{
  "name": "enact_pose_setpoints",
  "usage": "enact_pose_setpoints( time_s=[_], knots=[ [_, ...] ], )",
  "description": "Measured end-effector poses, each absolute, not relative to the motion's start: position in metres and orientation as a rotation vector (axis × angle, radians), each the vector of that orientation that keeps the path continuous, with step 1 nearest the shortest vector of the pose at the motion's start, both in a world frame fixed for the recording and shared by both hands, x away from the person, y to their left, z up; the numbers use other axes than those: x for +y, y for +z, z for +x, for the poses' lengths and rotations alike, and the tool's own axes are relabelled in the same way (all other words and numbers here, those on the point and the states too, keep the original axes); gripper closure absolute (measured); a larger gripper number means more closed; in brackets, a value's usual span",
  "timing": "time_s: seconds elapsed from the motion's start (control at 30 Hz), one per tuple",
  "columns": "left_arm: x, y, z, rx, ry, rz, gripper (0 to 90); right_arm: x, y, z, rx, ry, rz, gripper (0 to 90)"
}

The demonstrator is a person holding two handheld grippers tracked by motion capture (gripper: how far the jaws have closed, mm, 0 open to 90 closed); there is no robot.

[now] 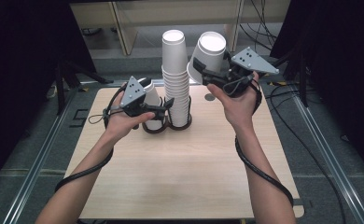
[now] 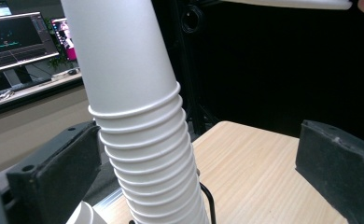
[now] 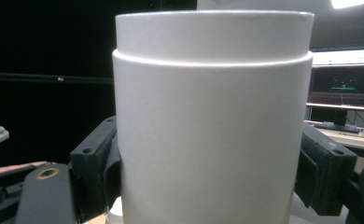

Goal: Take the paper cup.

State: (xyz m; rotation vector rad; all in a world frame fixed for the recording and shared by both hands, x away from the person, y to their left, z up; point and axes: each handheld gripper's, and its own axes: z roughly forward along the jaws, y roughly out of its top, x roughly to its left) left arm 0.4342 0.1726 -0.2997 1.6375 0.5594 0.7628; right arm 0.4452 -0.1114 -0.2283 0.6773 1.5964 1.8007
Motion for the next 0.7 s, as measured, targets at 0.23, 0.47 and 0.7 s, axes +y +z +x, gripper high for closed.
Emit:
enact_pose_setpoints(
  time_s=[0.23,0.47,0.7],
  knots=[
    [0.174,-0.308,0.424,0.552,0.757,1.659,0.0,-0.114,-0.241,0.438,1.618,1.79,0.692,21.9],
    [0.172,-0.317,0.415,0.538,0.737,1.673,0.0,-0.115,-0.254,0.432,1.65,1.762,0.692,21.9],
    [0.169,-0.326,0.407,0.524,0.722,1.692,0.0,-0.118,-0.27,0.426,1.672,1.75,0.72,21.9]
  ],
)
